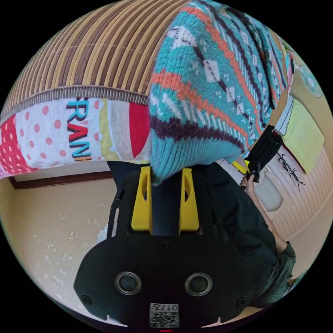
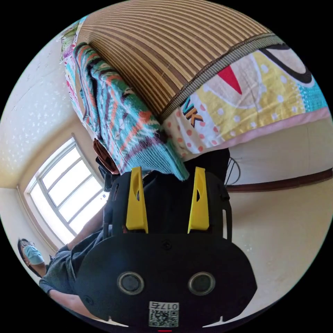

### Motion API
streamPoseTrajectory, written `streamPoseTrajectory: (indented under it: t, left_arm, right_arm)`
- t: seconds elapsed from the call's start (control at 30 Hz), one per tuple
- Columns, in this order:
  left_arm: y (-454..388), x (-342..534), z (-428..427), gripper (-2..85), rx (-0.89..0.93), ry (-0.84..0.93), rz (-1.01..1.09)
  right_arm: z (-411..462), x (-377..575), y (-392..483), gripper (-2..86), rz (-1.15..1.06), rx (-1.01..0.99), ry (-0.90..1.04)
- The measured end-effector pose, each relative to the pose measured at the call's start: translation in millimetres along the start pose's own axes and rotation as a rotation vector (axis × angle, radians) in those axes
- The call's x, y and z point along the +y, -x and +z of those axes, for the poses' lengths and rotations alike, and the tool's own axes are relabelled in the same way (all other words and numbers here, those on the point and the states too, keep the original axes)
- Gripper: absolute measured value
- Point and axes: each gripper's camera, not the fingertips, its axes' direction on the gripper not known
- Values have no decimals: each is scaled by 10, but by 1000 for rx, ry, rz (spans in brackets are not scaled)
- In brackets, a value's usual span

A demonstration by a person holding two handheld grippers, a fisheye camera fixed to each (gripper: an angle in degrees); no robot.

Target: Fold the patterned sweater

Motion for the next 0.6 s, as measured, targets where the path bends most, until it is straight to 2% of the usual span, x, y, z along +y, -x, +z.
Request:
streamPoseTrajectory:
  t: [0.13,0.17,0.2,0.27,0.33,0.4,0.5,0.6]
  left_arm:
    - [180,52,37,45,69,1,88]
    - [194,66,29,43,90,7,119]
    - [221,103,1,41,188,26,206]
    - [272,196,-105,39,426,31,342]
    - [348,385,-339,38,678,5,489]
    - [362,571,-567,37,791,-43,620]
    - [345,928,-989,36,956,-176,858]
    - [233,1160,-1297,37,978,-281,1039]
  right_arm:
    - [170,-228,-200,54,187,-74,36]
    - [181,-241,-209,50,178,-95,46]
    - [189,-267,-221,43,136,-179,73]
    - [226,-312,-211,37,-13,-449,173]
    - [229,-238,-75,32,-261,-915,338]
    - [97,-121,63,31,-385,-1086,402]
    - [-332,54,404,29,-665,-1125,419]
    - [-734,100,778,26,-912,-1111,415]
